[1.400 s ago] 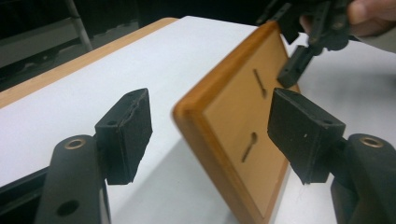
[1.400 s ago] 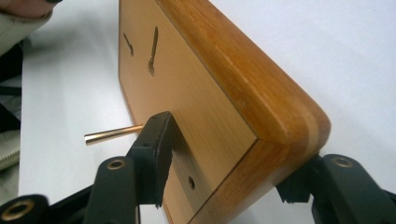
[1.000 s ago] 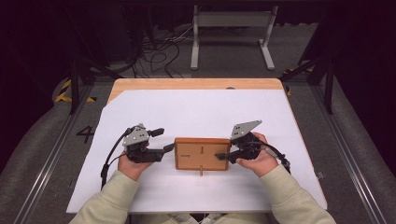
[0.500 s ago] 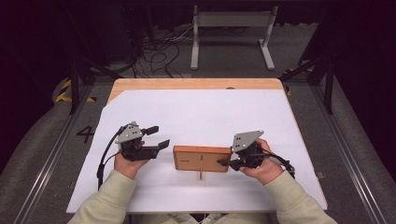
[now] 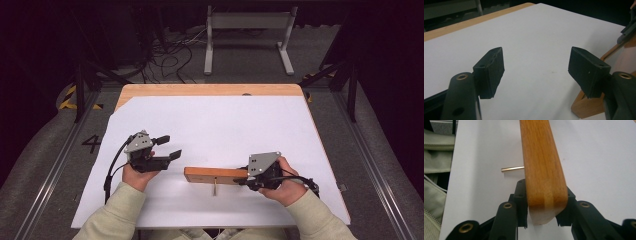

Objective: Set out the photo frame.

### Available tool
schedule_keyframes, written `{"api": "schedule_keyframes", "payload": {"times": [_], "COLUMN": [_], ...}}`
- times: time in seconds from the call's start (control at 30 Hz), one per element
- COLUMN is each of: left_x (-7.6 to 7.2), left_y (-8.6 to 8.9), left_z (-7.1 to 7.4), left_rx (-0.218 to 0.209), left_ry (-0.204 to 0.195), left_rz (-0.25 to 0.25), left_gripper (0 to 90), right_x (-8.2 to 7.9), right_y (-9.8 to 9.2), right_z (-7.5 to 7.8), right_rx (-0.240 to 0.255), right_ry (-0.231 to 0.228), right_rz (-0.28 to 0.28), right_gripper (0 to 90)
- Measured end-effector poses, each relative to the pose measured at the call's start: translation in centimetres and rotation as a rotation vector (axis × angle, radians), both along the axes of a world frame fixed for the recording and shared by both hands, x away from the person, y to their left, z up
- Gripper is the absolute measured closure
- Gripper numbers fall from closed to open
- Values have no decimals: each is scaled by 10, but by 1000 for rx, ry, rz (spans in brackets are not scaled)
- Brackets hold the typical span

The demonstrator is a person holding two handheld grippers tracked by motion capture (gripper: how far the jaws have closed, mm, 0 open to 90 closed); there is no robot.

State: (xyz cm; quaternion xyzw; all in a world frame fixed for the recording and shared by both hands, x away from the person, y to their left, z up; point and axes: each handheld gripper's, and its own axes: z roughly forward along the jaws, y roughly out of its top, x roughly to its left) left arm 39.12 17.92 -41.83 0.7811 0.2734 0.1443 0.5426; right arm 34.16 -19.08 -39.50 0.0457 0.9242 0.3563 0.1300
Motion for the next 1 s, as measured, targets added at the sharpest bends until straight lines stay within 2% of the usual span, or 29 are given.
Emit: {"api": "schedule_keyframes", "payload": {"times": [0.17, 0.43, 0.63, 0.9, 1.0], "left_x": [1, 2, 2, 2, 2], "left_y": [0, 0, 0, 1, 1], "left_z": [-1, -2, -2, -2, -2], "left_rx": [1, -2, 4, 3, 1], "left_ry": [2, 13, 9, 17, 18], "left_rz": [0, 1, 0, 2, 3], "left_gripper": [291, 291, 291, 290, 290], "right_x": [-6, -14, -17, -16, -16], "right_y": [1, 3, 2, -8, -16], "right_z": [0, -3, -4, -7, -9], "right_rx": [-16, -30, -18, 5, -9], "right_ry": [-18, -17, -15, 28, 45], "right_rz": [9, 35, 35, -28, -59], "right_gripper": [675, 639, 630, 571, 596]}}
